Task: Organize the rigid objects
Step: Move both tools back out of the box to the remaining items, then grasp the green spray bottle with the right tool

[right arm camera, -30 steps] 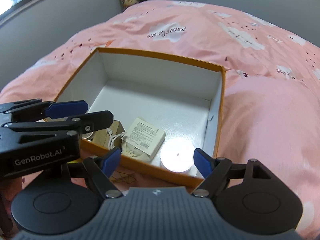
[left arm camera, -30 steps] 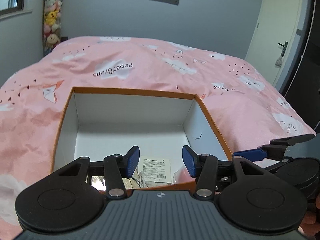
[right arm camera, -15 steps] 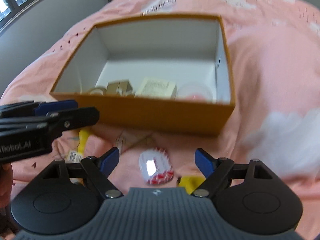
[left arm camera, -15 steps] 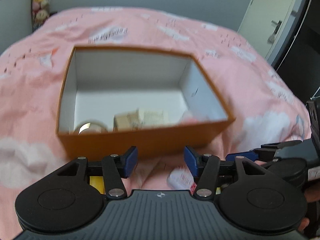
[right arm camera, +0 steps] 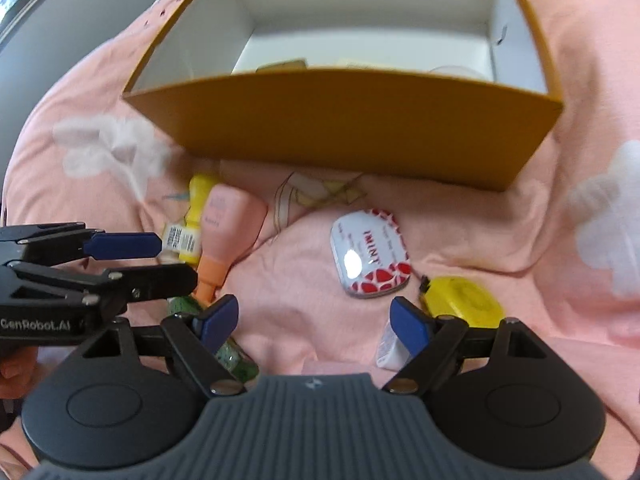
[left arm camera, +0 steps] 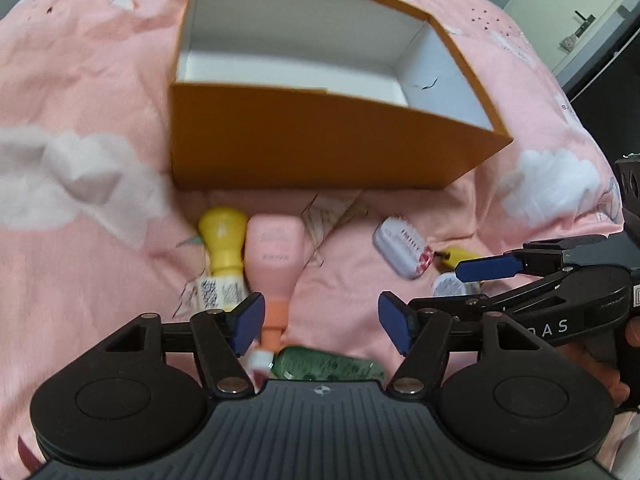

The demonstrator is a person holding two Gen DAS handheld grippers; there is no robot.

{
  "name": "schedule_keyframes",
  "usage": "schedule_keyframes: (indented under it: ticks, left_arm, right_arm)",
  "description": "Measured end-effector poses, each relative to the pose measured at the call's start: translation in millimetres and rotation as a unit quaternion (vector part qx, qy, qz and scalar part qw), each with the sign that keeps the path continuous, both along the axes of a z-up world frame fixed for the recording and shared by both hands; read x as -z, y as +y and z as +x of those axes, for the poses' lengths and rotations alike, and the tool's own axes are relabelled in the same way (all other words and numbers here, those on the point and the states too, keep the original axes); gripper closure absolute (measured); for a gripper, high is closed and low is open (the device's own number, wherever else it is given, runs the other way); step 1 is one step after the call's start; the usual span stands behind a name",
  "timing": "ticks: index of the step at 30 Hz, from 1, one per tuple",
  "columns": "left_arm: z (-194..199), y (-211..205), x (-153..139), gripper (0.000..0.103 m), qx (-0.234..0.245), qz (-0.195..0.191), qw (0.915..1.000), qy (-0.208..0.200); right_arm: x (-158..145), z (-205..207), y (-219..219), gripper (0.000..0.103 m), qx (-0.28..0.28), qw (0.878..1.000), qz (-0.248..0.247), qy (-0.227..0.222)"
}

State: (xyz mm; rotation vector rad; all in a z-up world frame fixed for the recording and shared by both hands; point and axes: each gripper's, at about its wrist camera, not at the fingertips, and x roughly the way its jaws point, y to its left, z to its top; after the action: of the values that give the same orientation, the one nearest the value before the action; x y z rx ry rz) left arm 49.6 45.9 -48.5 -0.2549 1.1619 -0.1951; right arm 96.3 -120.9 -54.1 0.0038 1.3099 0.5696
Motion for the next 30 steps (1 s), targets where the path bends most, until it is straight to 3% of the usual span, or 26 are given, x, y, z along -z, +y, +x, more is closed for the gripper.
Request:
schedule_keyframes:
  ticks: [4,11,19,26,30]
  left_arm:
    - [-5.2,9.1,-0.4,0.024,-0.003,-0.003,1.0,0.003]
    - [-21.2,15.4,0.0,0.023,0.056,0.016,0.9982,0.012]
    - [-27.1,0.5,2.9,0.026,0.125,0.076,0.989,0.024]
    - [-30.2,-6.0,7.0,0.029,0.169,0.117,0.9777,0.044]
    - [-29.6,-4.6,7.3,0.029,0.172,0.117,0.977,0.046]
  right_arm:
    - [5.3,-0.9,3.4,0.021,-0.016,1.0,-0.005,0.01]
    - [13.3,-4.6,12.8,0.026,-0.04,0.999,-0.012,0.025]
    - [14.8,-10.3,23.7,0.034,-0.081,0.996,0.019,0.043]
    - [14.8,-21.0,53.6,0.038,-0.18,0.983,0.012,0.037]
    - [20.3,-22.2,69.5,0.045,-0.236,0.971,-0.005,0.039]
